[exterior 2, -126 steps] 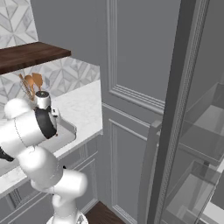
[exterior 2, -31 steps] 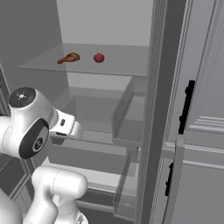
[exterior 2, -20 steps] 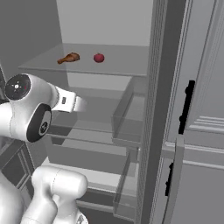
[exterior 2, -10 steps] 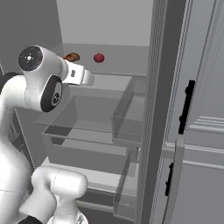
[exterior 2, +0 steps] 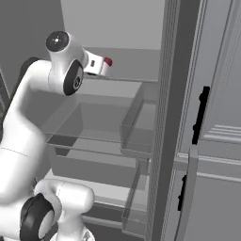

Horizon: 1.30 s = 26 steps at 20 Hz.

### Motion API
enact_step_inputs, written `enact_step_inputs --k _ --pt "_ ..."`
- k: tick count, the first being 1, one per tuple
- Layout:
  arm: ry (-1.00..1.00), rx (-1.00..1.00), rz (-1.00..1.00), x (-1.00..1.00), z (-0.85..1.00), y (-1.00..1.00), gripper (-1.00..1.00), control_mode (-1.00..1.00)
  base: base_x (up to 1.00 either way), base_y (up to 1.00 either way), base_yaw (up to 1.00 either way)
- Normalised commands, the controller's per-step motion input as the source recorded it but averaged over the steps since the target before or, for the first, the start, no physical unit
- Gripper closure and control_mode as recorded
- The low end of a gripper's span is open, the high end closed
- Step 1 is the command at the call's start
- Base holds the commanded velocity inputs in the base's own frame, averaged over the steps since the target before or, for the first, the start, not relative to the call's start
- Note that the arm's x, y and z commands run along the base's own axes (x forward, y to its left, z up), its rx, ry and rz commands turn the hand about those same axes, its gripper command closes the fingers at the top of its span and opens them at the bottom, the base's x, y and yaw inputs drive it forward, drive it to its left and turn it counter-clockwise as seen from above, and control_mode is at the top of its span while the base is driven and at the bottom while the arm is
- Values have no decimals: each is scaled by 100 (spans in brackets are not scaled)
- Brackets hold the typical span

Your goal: Place one tomato and one chicken drumstick in each tupperware on the nearby counter, to pack two identical lunches.

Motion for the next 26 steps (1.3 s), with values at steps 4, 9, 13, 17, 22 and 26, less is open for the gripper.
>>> enact_step_inputs --k 4,9,13,17,22,26 --pt "0 0 0 99 -1 0 -100 -100 0 0 0" --pt "4 0 0 100 -8 0 -100 -100 0 0 0" --pt "7 0 0 100 -7 -2 -100 -100 0 0 0" --pt "7 0 0 100 -7 -6 -100 -100 0 0 0" --pt "6 0 0 86 -17 -12 -100 -100 0 0 0" --pt "11 0 0 34 -31 -16 -100 -100 0 0 0"
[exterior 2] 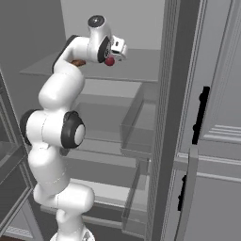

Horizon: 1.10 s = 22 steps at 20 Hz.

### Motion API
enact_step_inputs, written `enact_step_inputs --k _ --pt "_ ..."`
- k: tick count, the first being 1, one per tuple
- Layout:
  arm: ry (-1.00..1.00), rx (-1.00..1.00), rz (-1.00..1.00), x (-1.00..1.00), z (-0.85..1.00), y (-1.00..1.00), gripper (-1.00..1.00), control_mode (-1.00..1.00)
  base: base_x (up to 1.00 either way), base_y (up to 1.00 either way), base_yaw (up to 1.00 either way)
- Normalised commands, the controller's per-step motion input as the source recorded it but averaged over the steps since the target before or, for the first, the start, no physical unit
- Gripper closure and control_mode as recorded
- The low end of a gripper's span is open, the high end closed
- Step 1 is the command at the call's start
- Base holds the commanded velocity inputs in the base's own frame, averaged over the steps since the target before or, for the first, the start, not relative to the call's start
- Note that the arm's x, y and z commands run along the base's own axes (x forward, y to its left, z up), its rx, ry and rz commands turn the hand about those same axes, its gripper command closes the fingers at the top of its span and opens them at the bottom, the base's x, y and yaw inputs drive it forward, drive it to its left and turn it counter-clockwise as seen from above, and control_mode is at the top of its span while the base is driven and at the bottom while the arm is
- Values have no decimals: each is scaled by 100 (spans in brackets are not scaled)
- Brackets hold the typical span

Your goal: Place one tomato and one chicken drumstick in each tupperware on the nearby counter, to pack two identical lunches.

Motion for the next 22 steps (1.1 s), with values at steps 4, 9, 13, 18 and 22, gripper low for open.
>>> enact_step_inputs --k 4,9,13,18,22 --pt "10 -4 0 -14 -75 0 -100 -100 0 0 0" --pt "3 -8 0 -16 -92 0 -100 -100 0 0 0" --pt "0 -5 0 1 -69 0 -100 -100 0 0 0" --pt "0 -1 0 15 -47 0 100 -100 0 0 0" --pt "-1 0 0 -2 -44 0 100 -100 0 0 0"
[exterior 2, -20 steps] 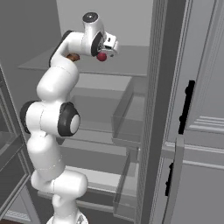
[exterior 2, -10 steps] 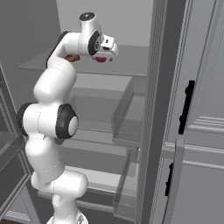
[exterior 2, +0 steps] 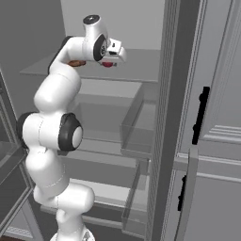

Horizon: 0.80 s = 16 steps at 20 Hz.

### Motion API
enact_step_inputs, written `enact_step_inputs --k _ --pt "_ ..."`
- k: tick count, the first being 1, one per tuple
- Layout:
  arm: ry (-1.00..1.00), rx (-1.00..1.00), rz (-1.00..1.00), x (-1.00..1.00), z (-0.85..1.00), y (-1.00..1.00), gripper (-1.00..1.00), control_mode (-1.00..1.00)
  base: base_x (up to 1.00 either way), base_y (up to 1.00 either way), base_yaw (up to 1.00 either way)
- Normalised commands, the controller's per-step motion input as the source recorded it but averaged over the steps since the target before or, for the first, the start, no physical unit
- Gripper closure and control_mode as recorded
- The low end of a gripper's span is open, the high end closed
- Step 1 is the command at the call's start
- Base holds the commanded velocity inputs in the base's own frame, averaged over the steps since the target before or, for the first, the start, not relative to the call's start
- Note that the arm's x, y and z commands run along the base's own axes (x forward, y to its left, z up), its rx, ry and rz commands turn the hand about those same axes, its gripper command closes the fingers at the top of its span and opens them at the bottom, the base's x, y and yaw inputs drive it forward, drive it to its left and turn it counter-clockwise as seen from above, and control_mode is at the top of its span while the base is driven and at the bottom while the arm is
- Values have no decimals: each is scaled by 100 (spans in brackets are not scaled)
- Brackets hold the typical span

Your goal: Place one tomato and one chicken drumstick in each tupperware on the nearby counter, to pack two identical lunches.

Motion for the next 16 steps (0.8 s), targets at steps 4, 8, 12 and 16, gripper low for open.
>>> enact_step_inputs --k 4,8,12,16 --pt "-8 -2 0 -94 -41 0 100 -100 0 0 0" --pt "-11 0 0 -100 -2 0 100 -100 0 0 0" --pt "-8 -1 4 -100 9 10 100 -100 0 0 0" --pt "0 -1 8 -100 0 24 100 -100 0 0 0"
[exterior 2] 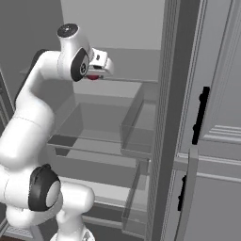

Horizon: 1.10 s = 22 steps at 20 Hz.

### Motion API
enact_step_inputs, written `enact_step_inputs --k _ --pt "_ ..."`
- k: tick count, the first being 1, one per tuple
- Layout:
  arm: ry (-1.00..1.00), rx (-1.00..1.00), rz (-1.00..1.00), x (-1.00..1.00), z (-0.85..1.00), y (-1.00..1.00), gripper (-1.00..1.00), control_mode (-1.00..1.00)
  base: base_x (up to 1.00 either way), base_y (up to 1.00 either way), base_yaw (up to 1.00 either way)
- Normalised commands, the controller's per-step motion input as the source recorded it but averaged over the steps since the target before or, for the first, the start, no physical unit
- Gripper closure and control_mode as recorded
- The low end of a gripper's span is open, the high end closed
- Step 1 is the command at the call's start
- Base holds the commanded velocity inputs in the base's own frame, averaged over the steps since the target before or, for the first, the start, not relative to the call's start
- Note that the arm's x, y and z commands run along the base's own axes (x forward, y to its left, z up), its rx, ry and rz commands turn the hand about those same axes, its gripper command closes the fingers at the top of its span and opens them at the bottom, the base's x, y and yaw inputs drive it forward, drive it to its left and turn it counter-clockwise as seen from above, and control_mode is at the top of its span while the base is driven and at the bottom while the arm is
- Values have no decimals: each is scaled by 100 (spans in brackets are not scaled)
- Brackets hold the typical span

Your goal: Place one tomato and one chicken drumstick in each tupperware on the nearby counter, to pack two identical lunches.

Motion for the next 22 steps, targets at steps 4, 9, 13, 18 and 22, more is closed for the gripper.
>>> enact_step_inputs --k 4,9,13,18,22 --pt "0 -2 10 -100 -2 26 100 -100 0 0 0" --pt "0 -1 11 -100 -29 25 100 -100 0 0 0" --pt "0 0 14 -100 -66 5 100 -100 0 0 0" --pt "-3 0 13 -100 -76 1 100 -100 0 0 0" --pt "0 0 5 -50 -31 2 100 100 -50 3 5"
